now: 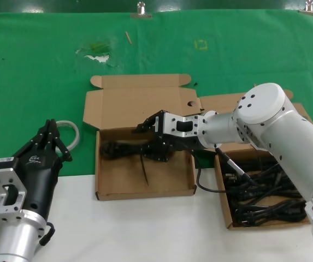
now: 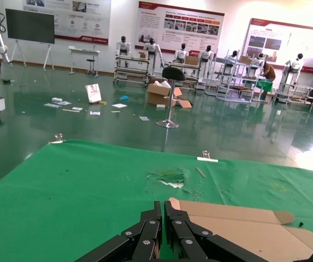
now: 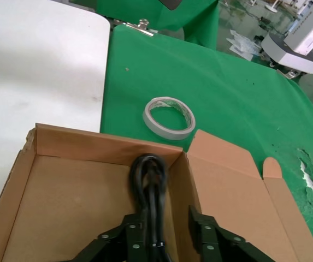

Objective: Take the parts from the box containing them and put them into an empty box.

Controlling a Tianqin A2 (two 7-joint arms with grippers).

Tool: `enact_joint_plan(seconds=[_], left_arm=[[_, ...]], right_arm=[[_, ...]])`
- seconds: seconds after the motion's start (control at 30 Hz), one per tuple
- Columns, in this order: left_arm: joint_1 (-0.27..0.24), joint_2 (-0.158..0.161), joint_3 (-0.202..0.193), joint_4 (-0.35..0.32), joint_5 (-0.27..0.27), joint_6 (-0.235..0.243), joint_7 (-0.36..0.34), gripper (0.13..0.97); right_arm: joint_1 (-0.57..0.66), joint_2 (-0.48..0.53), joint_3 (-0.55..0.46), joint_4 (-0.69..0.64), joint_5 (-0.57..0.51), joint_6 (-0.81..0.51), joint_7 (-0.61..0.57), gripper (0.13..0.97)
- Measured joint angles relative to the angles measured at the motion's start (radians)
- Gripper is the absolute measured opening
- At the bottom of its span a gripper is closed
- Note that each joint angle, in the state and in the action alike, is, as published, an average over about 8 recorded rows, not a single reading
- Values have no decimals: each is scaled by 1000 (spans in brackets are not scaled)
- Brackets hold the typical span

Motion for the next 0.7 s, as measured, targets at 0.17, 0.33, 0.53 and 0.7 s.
enact_joint_plan(seconds=[0.17, 0.33, 0.53, 0.7], left_arm=[[0, 0, 0, 0, 0, 0, 0, 156], [0, 0, 0, 0, 0, 0, 0, 156], [0, 0, 0, 0, 0, 0, 0, 170], [0, 0, 0, 0, 0, 0, 0, 184]], right_arm=[[0, 0, 0, 0, 0, 0, 0, 348], [0, 0, 0, 0, 0, 0, 0, 370], [0, 0, 0, 0, 0, 0, 0, 503], [-1, 0, 0, 2, 0, 1, 1, 602]])
